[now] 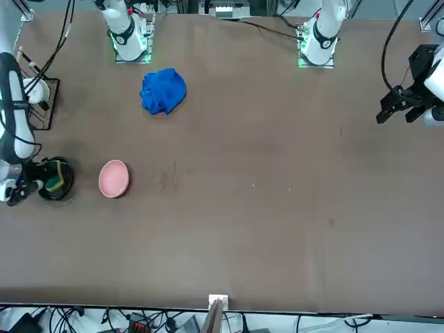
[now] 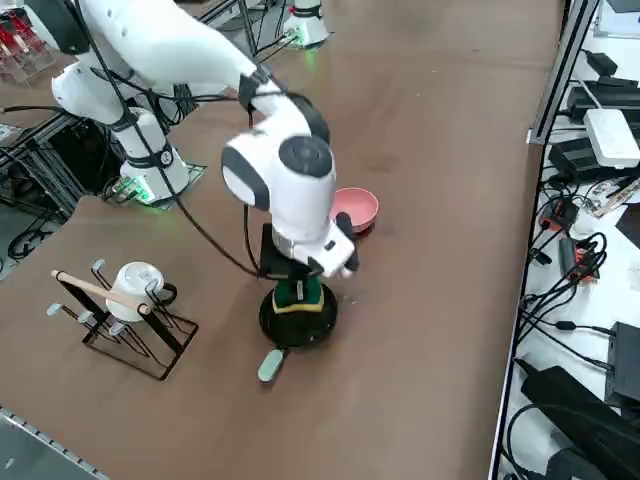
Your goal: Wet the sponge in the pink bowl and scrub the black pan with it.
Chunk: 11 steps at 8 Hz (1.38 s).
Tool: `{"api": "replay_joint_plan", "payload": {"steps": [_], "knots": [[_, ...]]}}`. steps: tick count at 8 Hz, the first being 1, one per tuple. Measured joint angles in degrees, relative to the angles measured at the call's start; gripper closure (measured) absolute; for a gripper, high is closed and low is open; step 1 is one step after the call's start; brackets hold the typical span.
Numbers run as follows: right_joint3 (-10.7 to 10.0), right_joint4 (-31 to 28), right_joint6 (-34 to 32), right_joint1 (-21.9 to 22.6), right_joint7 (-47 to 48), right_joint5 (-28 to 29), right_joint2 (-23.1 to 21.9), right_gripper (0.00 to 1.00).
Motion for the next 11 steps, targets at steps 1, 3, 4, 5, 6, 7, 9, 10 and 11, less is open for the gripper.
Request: {"api": "replay_joint_plan", "payload": {"steps": [1,3,4,5,6,7,9,10,11], "knots": [[0.39,0.2,-2.17,0.54,0.18,0.22,-2.11,0.96],[1.15,0.41,-7.41,3.82,4.85,1.22,-6.29,0.96],[1.5,0.44,-9.58,7.01,9.63,2.13,-8.28,0.96],[1.84,0.4,-11.62,10.65,14.78,2.64,-9.72,0.96],[2.02,0.35,-13.55,14.69,19.64,2.86,-10.54,0.96],[2.14,0.3,-14.92,18.89,24.64,3.0,-10.68,0.96],[2.31,-0.59,-15.62,27.33,33.36,3.68,-10.48,0.96],[2.33,-1.19,-15.25,31.34,37.18,5.25,-10.17,0.96],[2.32,-1.75,-14.02,34.81,41.49,6.78,-9.56,0.96]]}}
